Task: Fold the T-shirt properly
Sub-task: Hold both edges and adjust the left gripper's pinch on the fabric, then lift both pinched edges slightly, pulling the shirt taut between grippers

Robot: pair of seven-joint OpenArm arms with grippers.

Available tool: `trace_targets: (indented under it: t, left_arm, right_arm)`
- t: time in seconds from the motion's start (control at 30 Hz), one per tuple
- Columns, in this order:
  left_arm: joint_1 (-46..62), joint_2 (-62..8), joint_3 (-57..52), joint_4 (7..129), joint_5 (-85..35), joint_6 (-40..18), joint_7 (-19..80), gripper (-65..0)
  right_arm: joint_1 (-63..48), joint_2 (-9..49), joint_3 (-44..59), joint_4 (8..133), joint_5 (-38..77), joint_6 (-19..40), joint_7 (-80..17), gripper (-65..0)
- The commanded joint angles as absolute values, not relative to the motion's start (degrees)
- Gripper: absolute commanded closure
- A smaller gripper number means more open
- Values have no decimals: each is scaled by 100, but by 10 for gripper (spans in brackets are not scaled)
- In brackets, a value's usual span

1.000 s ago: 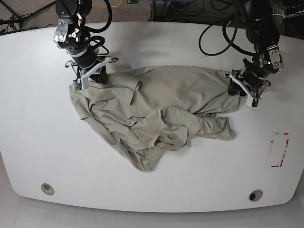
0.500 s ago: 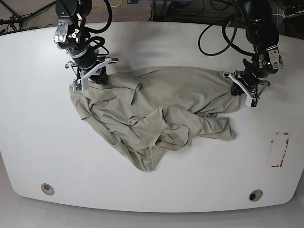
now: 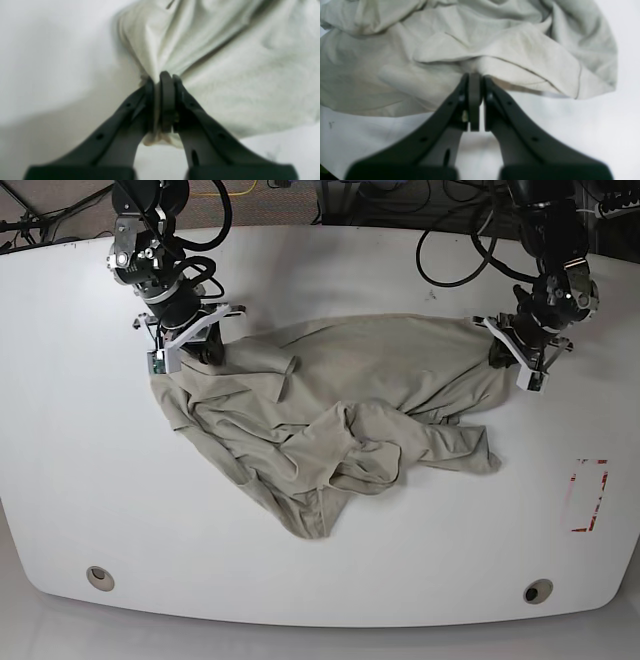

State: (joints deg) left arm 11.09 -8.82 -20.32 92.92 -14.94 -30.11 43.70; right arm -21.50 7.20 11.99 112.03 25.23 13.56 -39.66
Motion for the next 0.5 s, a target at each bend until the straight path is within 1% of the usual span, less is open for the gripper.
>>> trace_targets:
  t: [0.0, 0.47]
  left_arm:
    - [1124, -927, -2074, 9492, -1526, -3075, 4314, -1]
    - [1306, -928, -2097, 9913, -1546, -3005, 4291, -1]
  right_arm:
    - [-2149, 780, 1229, 11354, 2598, 1411, -3851, 0]
    - [-2148, 859, 1225, 11359, 2453, 1400, -3805, 0]
